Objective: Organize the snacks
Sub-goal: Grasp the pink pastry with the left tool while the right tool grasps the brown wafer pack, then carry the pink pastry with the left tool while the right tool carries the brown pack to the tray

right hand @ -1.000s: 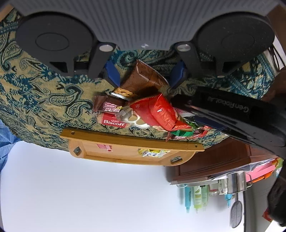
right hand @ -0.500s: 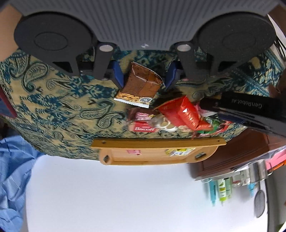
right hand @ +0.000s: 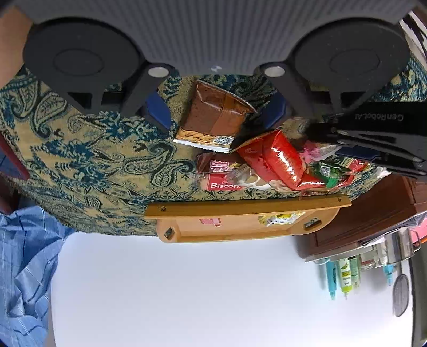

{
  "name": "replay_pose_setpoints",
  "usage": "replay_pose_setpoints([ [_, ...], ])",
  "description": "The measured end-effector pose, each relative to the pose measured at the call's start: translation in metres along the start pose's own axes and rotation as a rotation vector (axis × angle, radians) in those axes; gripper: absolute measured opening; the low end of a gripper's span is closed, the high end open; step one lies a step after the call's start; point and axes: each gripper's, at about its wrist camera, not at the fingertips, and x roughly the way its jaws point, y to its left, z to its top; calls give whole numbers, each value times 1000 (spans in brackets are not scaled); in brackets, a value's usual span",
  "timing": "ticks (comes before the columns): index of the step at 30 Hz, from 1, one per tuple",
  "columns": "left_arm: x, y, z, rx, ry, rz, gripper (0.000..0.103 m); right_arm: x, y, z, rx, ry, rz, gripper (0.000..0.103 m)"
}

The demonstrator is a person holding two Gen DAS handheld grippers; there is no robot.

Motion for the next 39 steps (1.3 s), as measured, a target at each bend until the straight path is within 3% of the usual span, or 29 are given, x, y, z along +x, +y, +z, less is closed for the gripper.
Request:
replay_pose_setpoints([
  [2,-2,0,0,-22,-19,14,30,1,0,1,14,3,-16,59],
  [7,-12,2,3,-68,-86,39,27,-5,-6,0,43,-7,-36,42],
  [14,-22,8,12,-111,-149,65,27,-17,-22,6,120,-60,-67,41],
  [22,-22,28,39,-176,-200,110,27,-11,-37,39,151,-126,-59,41],
  [39,13,91,109,-293,-205,208,27,42,-51,119,164,-187,-9,41],
])
